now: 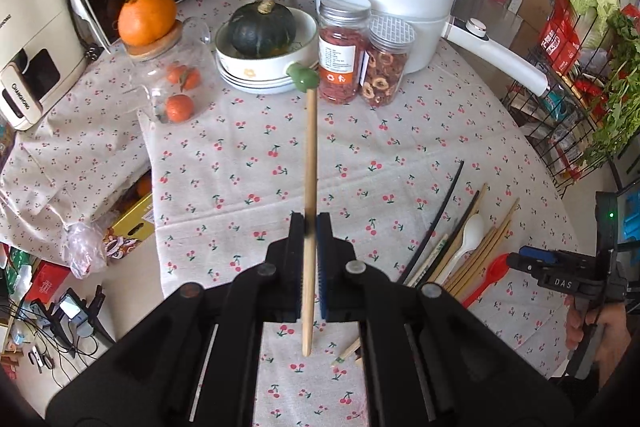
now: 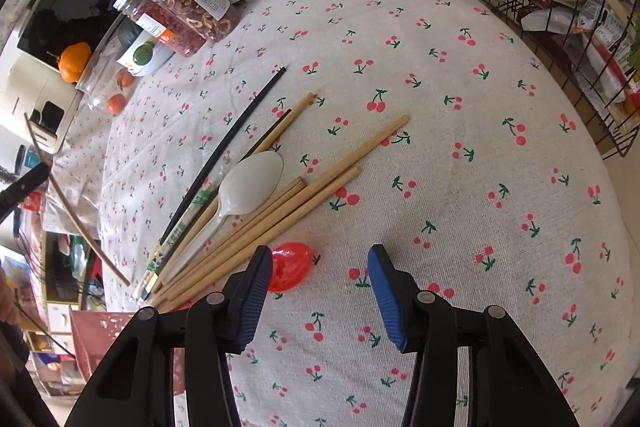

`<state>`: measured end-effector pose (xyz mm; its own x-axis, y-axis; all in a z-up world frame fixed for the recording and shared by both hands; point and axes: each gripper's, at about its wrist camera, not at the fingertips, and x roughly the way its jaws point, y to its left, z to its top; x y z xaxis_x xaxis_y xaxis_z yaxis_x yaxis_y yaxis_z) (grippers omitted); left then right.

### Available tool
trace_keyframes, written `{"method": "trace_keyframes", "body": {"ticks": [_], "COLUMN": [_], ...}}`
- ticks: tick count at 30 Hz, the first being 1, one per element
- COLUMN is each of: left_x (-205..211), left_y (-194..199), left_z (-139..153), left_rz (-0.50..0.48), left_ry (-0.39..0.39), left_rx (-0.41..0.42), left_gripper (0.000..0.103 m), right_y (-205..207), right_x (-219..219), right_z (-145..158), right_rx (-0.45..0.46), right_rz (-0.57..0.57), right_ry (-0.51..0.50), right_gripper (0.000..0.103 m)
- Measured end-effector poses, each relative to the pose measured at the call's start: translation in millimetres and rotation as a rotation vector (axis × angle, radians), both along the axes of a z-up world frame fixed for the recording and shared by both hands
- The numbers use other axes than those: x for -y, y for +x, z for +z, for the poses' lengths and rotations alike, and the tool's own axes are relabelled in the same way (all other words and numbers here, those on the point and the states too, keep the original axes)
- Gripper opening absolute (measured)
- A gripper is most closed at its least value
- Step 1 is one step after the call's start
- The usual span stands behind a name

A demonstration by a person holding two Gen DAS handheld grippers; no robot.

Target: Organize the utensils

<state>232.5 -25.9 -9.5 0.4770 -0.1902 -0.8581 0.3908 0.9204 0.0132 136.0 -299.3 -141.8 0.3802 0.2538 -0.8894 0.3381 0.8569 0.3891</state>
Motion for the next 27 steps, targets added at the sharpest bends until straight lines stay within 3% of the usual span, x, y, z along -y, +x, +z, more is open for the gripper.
{"method": "trace_keyframes", "body": {"ticks": [4,9,11,15,19,22,24,27], "left_x": [-26,-49,-58,-74,-90,-101,-104,-106], "left_y": [-25,-59,-72,-98,-123,-140,-143,-147], "left_z": [20,40,47,60,74,80,81,83], "left_rz": [0.051,0.103,0.137,0.185,0.22,0.231,0.23,0.205], "left_ry": [-0.074,-0.113,-0.152,-0.218,-0.297,-0.354,-0.386,-0.442], "left_rx": [0.058,0.15,0.175,0.241,0.325,0.382,0.382,0.367], "left_gripper": [0.007,0.007,0.007,0.007,0.007,0.007,0.007,0.007], "right_y": [-2,-1,0,-5,-15,-30,-44,-68], "right_x": [6,-5,-9,-10,-17,-26,-34,-41], "right_z": [-4,-7,-10,-6,27,69,102,149], "right_rx": [0.052,0.064,0.058,0.072,0.14,0.206,0.28,0.417], "right_rz": [-0.015,0.011,0.03,0.047,0.086,0.111,0.126,0.128], "right_ry": [0.123,0.103,0.075,0.059,-0.01,-0.146,-0.248,-0.32], "right_gripper": [0.044,0.031,0.009,0.006,0.005,0.004,0.003,0.002]}}
